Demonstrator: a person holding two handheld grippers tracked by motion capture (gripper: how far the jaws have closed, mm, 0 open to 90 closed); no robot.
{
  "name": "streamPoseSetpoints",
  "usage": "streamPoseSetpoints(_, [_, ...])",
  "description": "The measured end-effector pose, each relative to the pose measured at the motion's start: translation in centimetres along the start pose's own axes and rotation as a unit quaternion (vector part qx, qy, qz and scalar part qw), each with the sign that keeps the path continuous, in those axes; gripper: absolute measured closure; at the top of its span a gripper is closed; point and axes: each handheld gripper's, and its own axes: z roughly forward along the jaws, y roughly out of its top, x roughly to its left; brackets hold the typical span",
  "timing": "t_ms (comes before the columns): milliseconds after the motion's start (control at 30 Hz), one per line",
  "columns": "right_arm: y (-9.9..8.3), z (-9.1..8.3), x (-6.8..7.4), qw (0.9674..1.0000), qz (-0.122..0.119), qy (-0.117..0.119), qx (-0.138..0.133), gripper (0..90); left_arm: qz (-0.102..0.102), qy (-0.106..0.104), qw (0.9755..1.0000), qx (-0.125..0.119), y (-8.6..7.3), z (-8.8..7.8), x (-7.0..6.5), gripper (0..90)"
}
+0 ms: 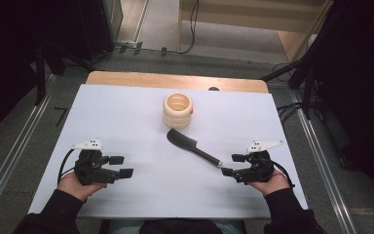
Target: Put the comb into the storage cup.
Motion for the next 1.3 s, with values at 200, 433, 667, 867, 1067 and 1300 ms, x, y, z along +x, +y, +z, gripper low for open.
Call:
streamPoseSetpoints(200, [2.1, 0.3, -0.1, 0.9999, -0.015, -0.005, 0.006, 21.9, -0.003, 0.002, 1.0, -0.001, 0.0, 0.0, 0.1, 23.9])
streamPoseSetpoints(433, [4.1, 2.1, -0.5, 0.9993, -0.019, -0.005, 0.031, 22.0, -0.003, 0.003, 1.0, -0.002, 0.0, -0.1, 0.1, 23.9])
streamPoseSetpoints(667, [6.1, 4.1, -0.4, 0.9982, -0.028, -0.007, 0.053, 22.1, -0.002, 0.003, 1.0, -0.003, -0.1, -0.1, 0.1, 23.9])
streamPoseSetpoints(867, [7.1, 5.1, -0.6, 0.9976, -0.031, -0.011, 0.061, 22.1, -0.002, 0.002, 1.0, -0.001, -0.1, -0.1, 0.0, 23.9])
streamPoseSetpoints(1067, [7.9, 6.3, -1.1, 0.9963, -0.032, -0.014, 0.078, 22.6, -0.004, 0.002, 1.0, -0.002, -0.1, -0.1, 0.1, 23.9])
streamPoseSetpoints(1300, [8.6, 7.7, -1.1, 0.9952, -0.032, -0.015, 0.092, 23.3, -0.003, 0.001, 1.0, 0.0, 0.0, -0.1, 0.1, 23.9])
